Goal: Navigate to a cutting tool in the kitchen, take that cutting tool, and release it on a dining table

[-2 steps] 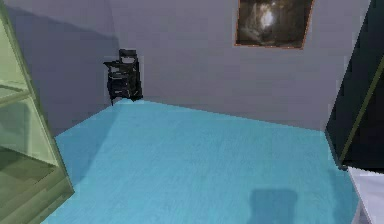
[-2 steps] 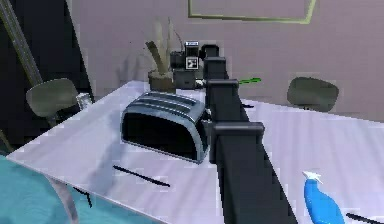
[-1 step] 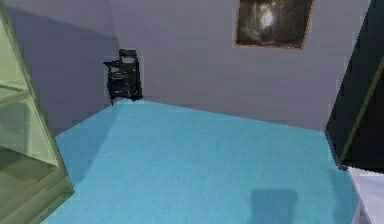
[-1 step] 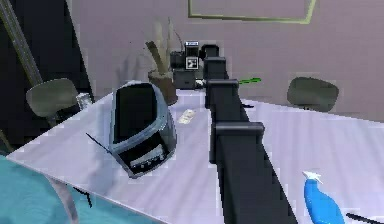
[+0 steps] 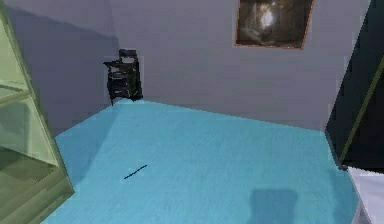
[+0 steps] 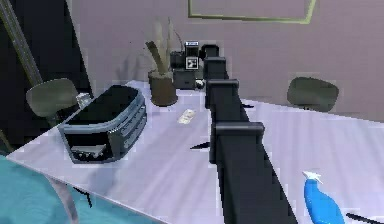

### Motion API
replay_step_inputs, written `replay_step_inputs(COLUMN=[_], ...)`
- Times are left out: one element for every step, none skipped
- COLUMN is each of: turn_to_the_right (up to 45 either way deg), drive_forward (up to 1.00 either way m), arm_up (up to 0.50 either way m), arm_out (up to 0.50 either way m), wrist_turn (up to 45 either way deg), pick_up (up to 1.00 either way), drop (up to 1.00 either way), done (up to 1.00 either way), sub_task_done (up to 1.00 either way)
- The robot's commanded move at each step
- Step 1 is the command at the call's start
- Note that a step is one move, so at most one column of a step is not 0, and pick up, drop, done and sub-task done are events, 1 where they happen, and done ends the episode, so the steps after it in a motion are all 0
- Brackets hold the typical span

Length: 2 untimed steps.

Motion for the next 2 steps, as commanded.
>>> replay_step_inputs(turn_to_the_right=[0.0,0.0], drive_forward=[0.0,0.0], arm_up=[0.0,0.0], arm_out=[-0.1,0.0], wrist_turn=[0.0,0.0], pick_up=[0.0,0.0], drop=[0.0,0.0], done=[0.0,1.0], sub_task_done=[0.0,0.0])
